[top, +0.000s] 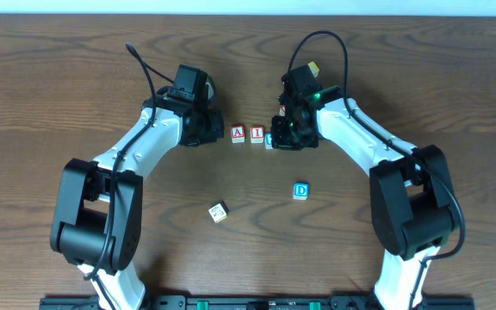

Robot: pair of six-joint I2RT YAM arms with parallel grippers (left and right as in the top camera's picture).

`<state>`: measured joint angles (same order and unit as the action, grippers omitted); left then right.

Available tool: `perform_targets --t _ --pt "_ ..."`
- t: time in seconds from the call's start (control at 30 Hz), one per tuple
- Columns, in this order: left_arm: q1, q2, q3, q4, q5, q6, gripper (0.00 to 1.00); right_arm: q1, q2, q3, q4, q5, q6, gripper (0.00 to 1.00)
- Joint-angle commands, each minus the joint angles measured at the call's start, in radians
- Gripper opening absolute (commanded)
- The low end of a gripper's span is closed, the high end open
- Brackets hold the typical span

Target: Spell out Ai2

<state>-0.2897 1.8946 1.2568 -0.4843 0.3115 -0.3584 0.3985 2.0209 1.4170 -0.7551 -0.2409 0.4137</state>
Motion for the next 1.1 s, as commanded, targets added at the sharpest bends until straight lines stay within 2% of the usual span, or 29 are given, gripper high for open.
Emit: perform_targets --t 0.0,0.4,0.83,1.07 --pt "-0.001 0.015 0.023 -0.003 0.004 0.023 0.06 0.009 0.024 0.002 0.005 -0.011 0.016 0.01" --pt "-0.001 0.015 0.023 -0.011 0.003 0.038 0.06 0.009 0.024 0.002 0.033 -0.011 0.02 0.01" --pt "-0.001 0.015 0.023 -0.012 0.003 0.042 0.05 0.038 0.021 0.002 -0.06 -0.025 0.002 0.01" --pt "0.0 0.015 0.023 -0.013 0.003 0.048 0.05 0.092 0.027 0.002 -0.052 0.069 0.009 0.01"
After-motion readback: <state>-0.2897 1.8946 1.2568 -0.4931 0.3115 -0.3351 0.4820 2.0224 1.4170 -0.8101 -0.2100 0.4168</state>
